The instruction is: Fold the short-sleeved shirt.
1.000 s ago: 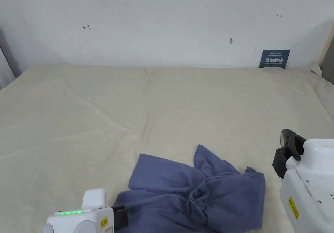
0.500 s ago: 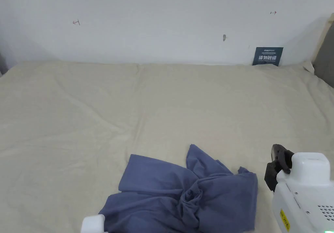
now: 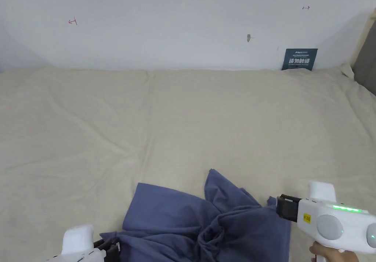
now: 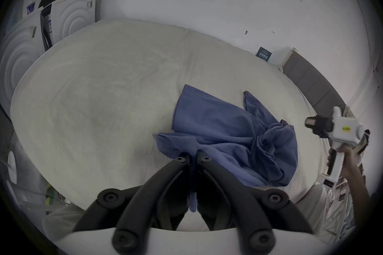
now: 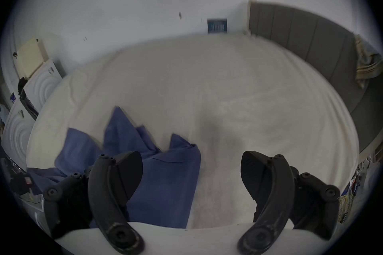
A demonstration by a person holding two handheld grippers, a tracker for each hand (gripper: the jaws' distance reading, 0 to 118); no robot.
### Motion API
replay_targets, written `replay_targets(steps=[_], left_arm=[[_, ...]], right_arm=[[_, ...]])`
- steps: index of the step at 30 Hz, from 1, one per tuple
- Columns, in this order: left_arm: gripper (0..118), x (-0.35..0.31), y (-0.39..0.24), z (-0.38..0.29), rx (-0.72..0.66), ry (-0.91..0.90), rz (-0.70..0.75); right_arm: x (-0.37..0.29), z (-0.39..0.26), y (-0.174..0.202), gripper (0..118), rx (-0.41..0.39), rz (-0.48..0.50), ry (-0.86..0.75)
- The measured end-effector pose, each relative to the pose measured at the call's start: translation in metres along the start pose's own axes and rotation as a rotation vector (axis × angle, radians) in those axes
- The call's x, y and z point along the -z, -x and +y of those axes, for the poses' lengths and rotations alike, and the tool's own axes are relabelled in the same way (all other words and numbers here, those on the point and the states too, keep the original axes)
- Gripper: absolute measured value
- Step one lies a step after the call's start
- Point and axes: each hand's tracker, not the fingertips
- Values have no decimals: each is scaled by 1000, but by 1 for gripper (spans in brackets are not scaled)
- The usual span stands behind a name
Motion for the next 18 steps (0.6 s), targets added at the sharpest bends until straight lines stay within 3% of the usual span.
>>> replay_targets(steps=[6,8,9,10,13,18], left_arm=[[5,16,-7,0,60,21,15],[5,18,-7,0,74,26,20],[5,18,-7,0,74,27,18],[5,19,-6,0,70,28,13],[5,17,-2,3,47,21,-7],[5,2,2,28,-42,-33,-79]], right_arm=[[58,-7,-1,96,-40,16,168],[57,-12,1,69,-32,50,159],[53,-12,2,44,-32,78,156],[49,-12,4,6,-35,104,146],[28,-13,10,6,-128,35,55],[-39,9,15,6,-181,66,-85]])
